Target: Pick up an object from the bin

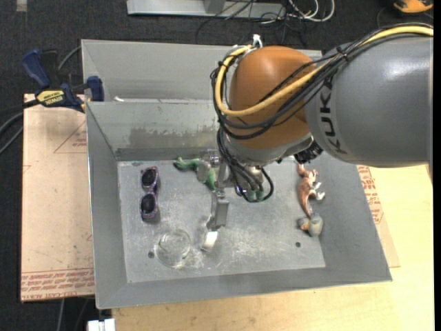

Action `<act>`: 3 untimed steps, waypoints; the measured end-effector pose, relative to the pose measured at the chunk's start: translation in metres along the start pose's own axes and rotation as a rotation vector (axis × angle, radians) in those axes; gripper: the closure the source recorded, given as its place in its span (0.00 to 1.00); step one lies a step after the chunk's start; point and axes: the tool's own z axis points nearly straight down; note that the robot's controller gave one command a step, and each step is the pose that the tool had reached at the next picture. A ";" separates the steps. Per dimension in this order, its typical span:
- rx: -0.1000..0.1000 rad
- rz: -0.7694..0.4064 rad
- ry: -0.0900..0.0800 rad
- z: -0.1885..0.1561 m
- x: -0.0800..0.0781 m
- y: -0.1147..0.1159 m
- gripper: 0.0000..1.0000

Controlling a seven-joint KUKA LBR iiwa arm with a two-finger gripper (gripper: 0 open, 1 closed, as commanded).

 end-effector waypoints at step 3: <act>-0.003 -0.154 -0.011 0.058 0.051 0.002 0.00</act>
Offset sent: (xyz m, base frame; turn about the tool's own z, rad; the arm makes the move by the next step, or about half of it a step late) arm -0.0588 -0.0339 -0.0591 -0.0841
